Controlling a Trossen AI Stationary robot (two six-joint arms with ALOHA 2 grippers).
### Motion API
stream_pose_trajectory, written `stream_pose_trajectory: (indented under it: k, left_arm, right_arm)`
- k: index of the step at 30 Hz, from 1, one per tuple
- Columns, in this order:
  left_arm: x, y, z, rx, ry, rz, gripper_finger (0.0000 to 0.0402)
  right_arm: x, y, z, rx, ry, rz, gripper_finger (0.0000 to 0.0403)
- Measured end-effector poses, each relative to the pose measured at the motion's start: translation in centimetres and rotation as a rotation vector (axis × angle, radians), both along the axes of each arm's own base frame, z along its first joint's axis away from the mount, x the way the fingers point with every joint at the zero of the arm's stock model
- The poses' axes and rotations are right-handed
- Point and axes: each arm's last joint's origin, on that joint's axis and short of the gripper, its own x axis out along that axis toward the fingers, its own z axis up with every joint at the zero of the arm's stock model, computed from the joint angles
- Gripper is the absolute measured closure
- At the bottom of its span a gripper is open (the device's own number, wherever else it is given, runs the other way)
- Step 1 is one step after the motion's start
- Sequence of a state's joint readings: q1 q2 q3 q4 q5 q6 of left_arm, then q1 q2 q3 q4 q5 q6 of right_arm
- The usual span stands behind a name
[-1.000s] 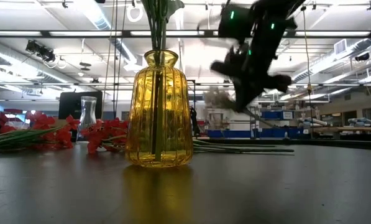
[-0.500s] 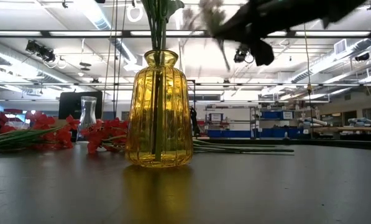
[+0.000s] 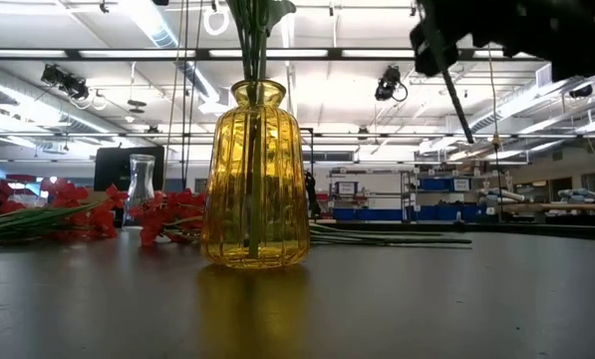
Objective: Sort flowers into vase by color
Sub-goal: Put the white flower into the yellow vase
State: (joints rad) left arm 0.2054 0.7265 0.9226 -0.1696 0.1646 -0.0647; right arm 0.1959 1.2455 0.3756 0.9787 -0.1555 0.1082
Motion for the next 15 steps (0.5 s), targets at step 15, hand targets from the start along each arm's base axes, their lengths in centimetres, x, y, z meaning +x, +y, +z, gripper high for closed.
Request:
stream_pose_trajectory:
  k: [15]
  left_arm:
    - [0.0, 0.0, 0.0, 0.0, -0.001, 0.0, 0.0205]
  right_arm:
    - [3.6, 7.3, 2.0, -0.418, -0.245, 0.123, 0.0378]
